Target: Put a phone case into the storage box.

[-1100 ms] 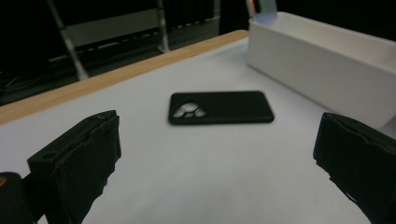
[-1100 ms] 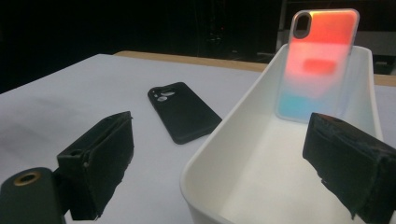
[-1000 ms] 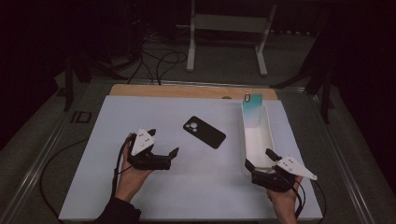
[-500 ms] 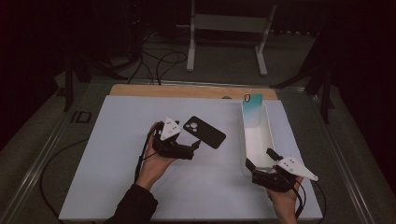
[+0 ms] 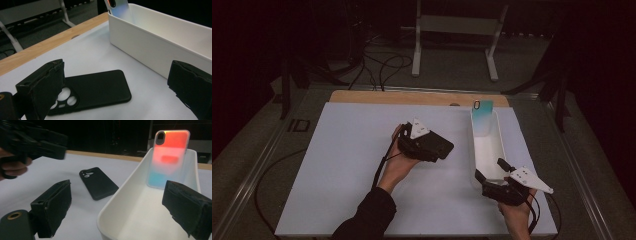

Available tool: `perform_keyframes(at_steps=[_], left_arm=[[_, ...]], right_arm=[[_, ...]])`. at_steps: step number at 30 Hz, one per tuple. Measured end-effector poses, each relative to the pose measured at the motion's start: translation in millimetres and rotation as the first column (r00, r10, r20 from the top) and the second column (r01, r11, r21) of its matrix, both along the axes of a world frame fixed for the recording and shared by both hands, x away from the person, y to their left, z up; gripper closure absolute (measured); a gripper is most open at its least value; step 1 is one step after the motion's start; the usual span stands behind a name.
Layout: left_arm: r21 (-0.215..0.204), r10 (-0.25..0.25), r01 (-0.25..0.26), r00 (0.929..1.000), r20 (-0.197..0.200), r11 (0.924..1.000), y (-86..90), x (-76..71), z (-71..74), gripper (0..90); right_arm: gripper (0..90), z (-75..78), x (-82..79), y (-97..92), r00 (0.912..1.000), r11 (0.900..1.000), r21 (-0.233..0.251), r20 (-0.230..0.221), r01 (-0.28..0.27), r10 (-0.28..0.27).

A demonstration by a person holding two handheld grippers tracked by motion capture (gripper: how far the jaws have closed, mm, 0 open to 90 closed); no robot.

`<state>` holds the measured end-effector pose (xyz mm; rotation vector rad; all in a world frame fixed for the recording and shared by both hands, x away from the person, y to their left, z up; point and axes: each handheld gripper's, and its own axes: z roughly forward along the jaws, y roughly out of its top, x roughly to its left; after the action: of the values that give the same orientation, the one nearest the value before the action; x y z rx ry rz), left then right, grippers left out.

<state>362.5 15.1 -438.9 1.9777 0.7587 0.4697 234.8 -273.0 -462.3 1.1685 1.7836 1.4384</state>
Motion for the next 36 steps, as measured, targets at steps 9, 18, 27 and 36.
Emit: perform_keyframes(at_steps=[9,18,27,36], left_arm=[[0.005,-0.004,0.004,0.9981,-0.062,1.0,-18.6,21.4,-11.5,7.3],[0.047,0.029,-0.025,0.9966,-0.077,0.9986,-38.0,36.7,-24.7,23.7],[0.045,0.033,-0.027,0.9904,-0.134,0.9986,-52.4,55.8,-35.7,61.3],[0.038,0.063,-0.057,0.984,-0.167,0.9976,-68.3,75.4,-56.1,88.8]], right_arm=[[8.7,1.1,-0.2,-1.0,1.0,1.0,0.009,0.004,-0.002,0.002],[8.8,1.7,-0.2,-2.3,1.0,0.9998,0.019,0.002,0.0,0.0],[8.8,2.2,0.0,-4.0,1.0,0.9996,0.029,0.004,0.002,-0.002],[8.8,2.0,-0.8,-5.8,1.0,0.9994,0.033,0.003,0.006,-0.006]])
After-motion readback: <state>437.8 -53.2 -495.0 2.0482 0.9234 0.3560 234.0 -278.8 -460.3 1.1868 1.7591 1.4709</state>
